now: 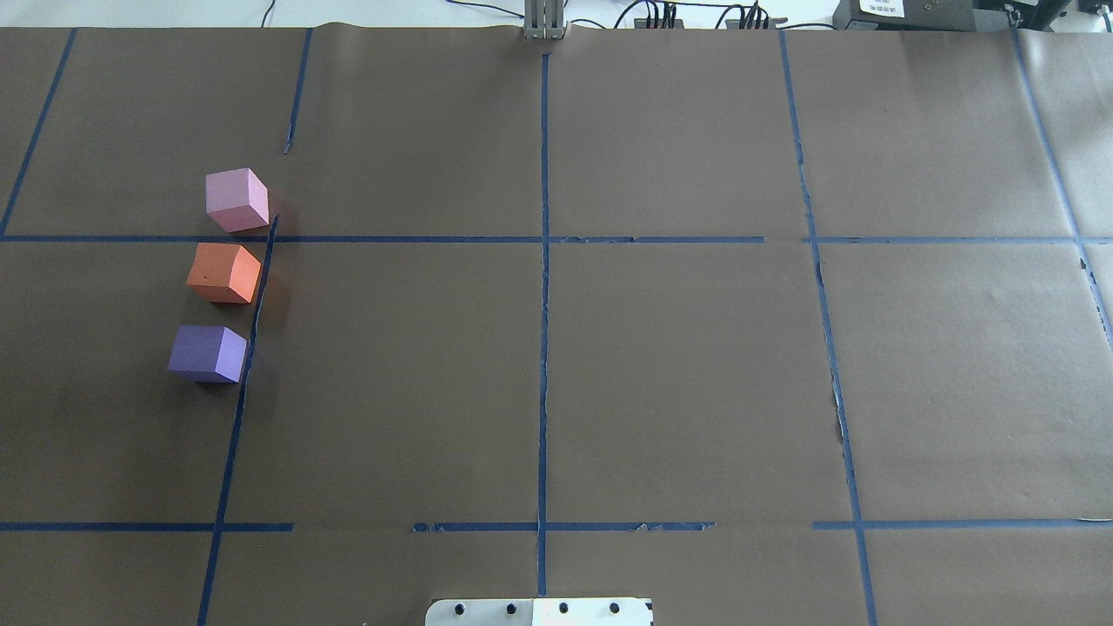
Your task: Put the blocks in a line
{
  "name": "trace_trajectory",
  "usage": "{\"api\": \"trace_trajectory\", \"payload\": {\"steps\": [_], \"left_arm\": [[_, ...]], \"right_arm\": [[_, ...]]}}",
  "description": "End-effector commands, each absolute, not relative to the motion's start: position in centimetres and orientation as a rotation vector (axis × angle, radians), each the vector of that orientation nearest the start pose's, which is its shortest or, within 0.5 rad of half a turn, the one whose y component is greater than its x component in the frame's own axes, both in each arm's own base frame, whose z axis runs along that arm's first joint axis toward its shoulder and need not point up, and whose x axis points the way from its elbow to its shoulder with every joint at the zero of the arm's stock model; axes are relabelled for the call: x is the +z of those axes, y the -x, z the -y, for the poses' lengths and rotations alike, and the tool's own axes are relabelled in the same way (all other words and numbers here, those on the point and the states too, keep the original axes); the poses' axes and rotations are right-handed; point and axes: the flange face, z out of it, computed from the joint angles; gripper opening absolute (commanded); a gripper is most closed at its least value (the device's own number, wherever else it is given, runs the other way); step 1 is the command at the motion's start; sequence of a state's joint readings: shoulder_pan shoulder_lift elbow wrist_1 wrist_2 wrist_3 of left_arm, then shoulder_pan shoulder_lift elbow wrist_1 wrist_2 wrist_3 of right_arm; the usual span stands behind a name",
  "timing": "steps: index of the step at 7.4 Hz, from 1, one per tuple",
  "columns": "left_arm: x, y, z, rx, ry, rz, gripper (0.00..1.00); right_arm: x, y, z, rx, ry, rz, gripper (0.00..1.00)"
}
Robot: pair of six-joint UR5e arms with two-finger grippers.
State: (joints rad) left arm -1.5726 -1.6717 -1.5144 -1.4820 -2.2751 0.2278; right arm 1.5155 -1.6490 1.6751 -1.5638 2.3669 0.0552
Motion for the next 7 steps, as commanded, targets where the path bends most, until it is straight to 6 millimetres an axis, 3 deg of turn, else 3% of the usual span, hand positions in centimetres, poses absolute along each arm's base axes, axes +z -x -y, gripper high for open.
{"api": "trace_trajectory", "payload": {"steps": [1,7], "left_arm": [[67.5,7.0,51.9,0.196,-0.029,-0.708,1.0],[65.7,6.3,52.2,0.126,-0.036,-0.791,1.0]], "right_arm": [[64.3,-3.6,46.3,-0.014,0.016,0.796,1.0],[64.2,-3.7,46.4,-0.013,0.012,0.797,1.0]]}}
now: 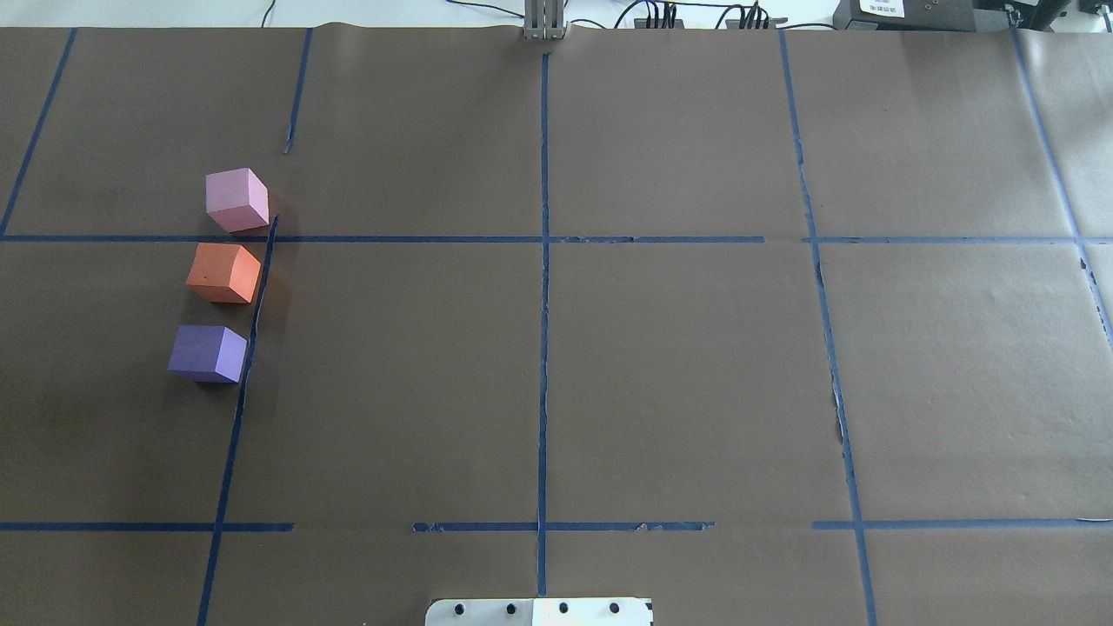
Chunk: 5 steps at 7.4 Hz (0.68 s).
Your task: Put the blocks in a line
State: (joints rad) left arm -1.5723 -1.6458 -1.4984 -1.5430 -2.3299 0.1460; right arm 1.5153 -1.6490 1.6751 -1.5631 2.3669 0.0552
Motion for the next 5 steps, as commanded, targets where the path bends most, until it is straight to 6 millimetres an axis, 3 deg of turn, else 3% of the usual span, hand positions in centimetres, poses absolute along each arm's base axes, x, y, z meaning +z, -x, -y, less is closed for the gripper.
{"api": "trace_trajectory", "payload": {"steps": [1,5], "left_arm": [[65.8,6.31,52.2,0.125,-0.035,-0.793,1.0],[65.99,6.25,52.28,0.133,-0.052,-0.789,1.0]], "right_arm": [[64.25,-3.6,46.35,-0.014,0.014,0.795,1.0],[64.22,-3.59,46.36,-0.015,0.013,0.797,1.0]]}}
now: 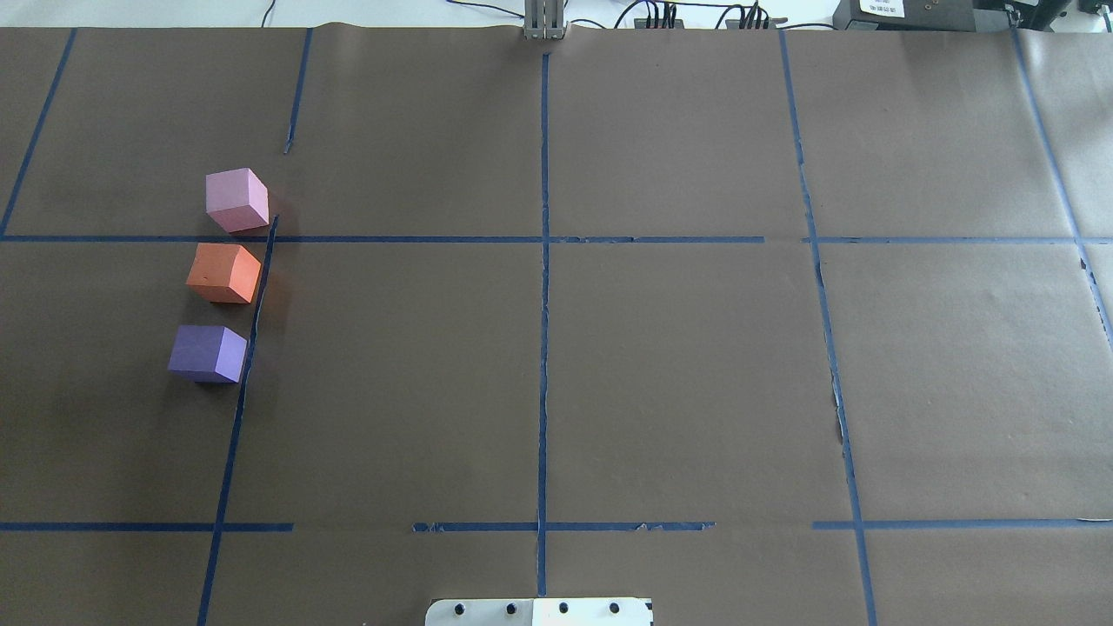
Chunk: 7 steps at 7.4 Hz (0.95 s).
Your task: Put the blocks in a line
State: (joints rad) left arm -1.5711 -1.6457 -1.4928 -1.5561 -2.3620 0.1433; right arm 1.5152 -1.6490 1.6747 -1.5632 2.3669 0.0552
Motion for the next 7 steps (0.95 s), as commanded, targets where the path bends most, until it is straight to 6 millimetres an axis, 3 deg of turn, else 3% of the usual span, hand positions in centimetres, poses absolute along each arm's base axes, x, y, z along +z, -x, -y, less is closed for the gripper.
{"api": "trace_trajectory", "payload": {"steps": [1,4,7], "left_arm": [[66.1,6.3,52.3,0.137,-0.061,-0.788,1.0],[66.6,6.3,51.8,0.14,-0.086,-0.785,1.0],[67.7,6.3,49.6,0.137,-0.079,-0.789,1.0]], "right_arm": [[64.2,-3.7,46.4,-0.013,0.012,0.797,1.0],[64.2,-3.7,46.4,-0.013,0.012,0.795,1.0],[64.3,-3.7,46.3,-0.013,0.013,0.797,1.0]]}}
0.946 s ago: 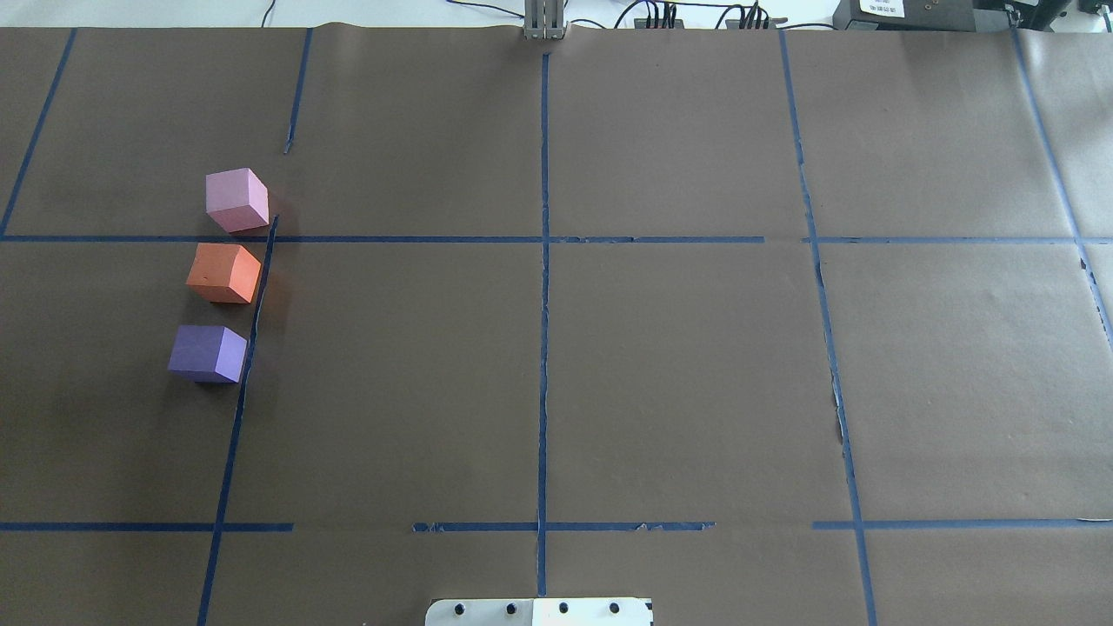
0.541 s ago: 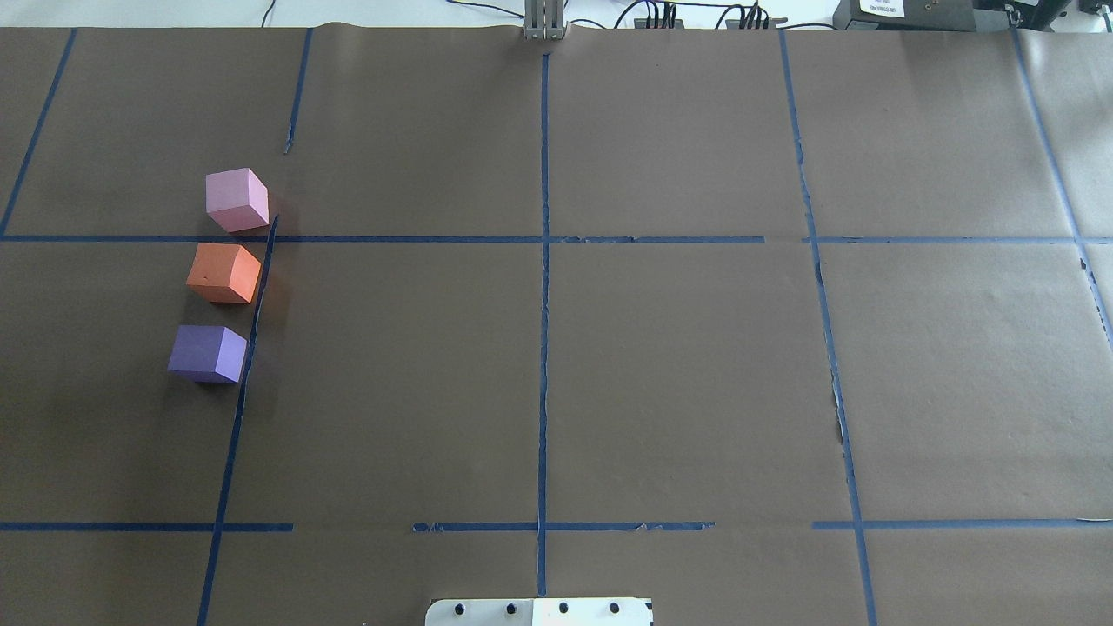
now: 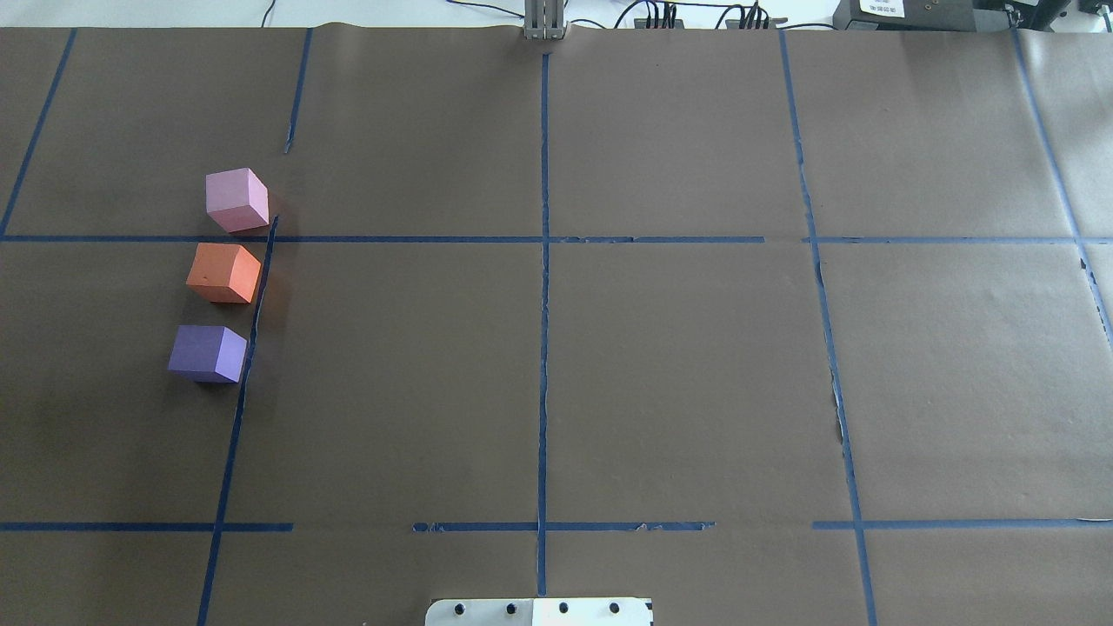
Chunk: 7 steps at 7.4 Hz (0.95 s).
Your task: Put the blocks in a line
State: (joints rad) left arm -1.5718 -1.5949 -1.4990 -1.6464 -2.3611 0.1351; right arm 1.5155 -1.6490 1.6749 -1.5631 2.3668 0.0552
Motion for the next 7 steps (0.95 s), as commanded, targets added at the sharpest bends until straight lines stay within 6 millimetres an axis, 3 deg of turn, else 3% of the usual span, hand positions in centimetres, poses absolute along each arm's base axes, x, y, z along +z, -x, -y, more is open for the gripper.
{"api": "trace_trajectory", "payload": {"steps": [1,2,7], "left_arm": [[67.71,6.4,49.55,0.137,-0.08,-0.788,1.0],[67.77,6.39,48.7,0.137,-0.08,-0.788,1.0],[67.48,6.33,48.83,0.141,-0.085,-0.787,1.0]], "right_arm": [[64.22,-3.59,46.36,-0.015,0.013,0.797,1.0],[64.22,-3.59,46.36,-0.015,0.013,0.797,1.0],[64.23,-3.67,46.36,-0.013,0.012,0.795,1.0]]}}
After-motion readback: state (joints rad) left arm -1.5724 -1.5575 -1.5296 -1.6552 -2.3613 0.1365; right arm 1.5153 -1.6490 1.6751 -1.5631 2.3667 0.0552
